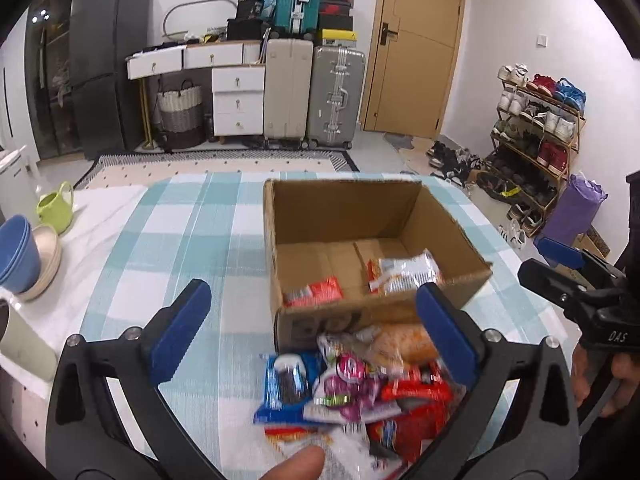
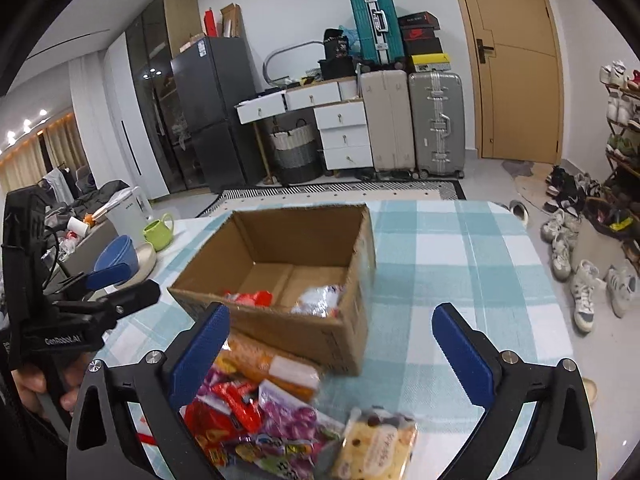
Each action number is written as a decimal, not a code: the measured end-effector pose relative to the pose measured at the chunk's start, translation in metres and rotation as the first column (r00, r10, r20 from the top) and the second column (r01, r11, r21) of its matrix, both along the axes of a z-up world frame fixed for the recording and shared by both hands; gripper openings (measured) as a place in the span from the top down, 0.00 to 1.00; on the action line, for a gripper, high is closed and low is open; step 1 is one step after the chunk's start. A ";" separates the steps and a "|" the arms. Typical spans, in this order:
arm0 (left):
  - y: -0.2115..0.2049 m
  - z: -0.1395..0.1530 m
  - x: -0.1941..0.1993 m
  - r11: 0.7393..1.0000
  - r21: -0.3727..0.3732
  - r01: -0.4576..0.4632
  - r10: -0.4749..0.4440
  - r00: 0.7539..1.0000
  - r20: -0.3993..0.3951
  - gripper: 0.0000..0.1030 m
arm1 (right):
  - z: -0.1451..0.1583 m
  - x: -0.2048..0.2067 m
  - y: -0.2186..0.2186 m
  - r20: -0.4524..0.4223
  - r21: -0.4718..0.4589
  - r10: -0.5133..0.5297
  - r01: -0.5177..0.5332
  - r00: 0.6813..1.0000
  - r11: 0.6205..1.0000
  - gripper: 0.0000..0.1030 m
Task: Organize snacks
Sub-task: 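Grasp the white-and-red chip bag with the left tool while the right tool grasps the cream biscuit pack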
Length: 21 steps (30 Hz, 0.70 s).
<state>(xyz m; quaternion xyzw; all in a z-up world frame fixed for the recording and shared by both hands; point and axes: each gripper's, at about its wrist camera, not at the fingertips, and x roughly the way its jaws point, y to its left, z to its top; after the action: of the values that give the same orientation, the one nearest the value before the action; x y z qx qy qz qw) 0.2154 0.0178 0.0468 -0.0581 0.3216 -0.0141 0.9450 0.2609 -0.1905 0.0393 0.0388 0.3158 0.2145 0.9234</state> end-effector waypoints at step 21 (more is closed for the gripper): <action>0.013 -0.047 -0.088 0.996 -0.006 -0.086 0.084 0.987 -0.140 0.01 | -0.047 -0.051 -0.035 -0.130 -0.072 -0.091 0.082 0.987 0.994 0.00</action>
<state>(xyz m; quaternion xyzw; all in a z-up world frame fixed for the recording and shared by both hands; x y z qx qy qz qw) 0.1277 0.0304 0.0001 -0.0781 0.3842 0.0284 0.9195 0.2098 -0.2253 -0.0075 0.0360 0.3819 0.1604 0.9095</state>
